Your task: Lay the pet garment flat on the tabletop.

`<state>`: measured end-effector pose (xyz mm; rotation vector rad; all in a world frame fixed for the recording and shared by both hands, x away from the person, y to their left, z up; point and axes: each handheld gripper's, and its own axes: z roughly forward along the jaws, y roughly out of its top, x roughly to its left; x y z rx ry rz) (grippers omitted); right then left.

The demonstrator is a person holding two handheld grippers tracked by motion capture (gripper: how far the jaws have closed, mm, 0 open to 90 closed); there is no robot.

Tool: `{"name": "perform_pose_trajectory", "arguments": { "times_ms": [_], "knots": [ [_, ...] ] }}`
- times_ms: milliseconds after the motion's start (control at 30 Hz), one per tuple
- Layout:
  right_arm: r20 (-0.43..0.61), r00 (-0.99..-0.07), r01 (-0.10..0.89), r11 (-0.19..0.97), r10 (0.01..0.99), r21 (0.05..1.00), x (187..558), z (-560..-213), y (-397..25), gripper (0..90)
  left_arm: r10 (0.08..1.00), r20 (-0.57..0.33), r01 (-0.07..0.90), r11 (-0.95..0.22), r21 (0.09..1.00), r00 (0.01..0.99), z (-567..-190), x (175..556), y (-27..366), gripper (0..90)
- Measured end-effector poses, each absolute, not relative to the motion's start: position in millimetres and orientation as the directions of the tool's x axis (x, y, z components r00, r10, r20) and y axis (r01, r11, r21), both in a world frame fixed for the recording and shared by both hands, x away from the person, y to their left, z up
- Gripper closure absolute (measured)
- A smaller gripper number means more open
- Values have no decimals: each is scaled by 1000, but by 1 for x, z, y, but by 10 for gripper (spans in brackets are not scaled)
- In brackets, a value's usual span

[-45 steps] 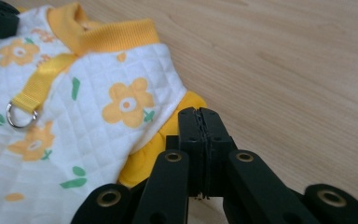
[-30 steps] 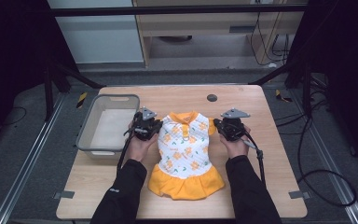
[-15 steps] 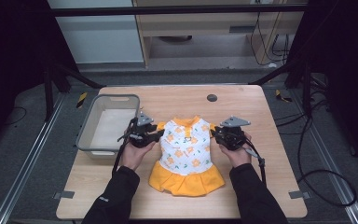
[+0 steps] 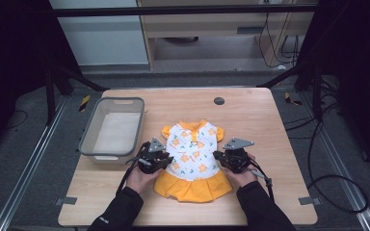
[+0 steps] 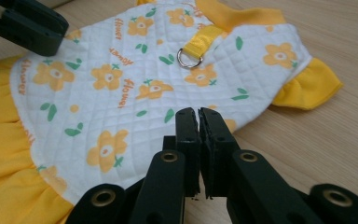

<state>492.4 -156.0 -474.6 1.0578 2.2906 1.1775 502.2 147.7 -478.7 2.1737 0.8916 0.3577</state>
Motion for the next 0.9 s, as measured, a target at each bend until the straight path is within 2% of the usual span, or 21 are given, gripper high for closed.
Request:
{"name": "perform_pose_trajectory", "arguments": {
  "times_ms": [133, 467, 567, 633, 900],
  "knots": [
    [35, -665, 470, 382, 746, 795, 494, -481, -150, 865, 692, -12, 498, -508, 703, 722, -487, 501, 146, 717],
    [-5, -656, 513, 451, 755, 730, 497, -498, -148, 866, 684, -26, 498, -504, 706, 729, -495, 493, 145, 707],
    [8, -649, 526, 441, 761, 727, 499, -500, -150, 869, 684, -21, 496, -508, 704, 730, -495, 491, 145, 692],
    [9, -648, 528, 441, 761, 725, 498, -500, -150, 868, 685, -20, 496, -508, 704, 729, -495, 491, 145, 676],
    [16, -645, 521, 424, 764, 741, 494, -496, -155, 823, 706, -35, 496, -461, 736, 707, -487, 487, 155, 514]
  ]
}}
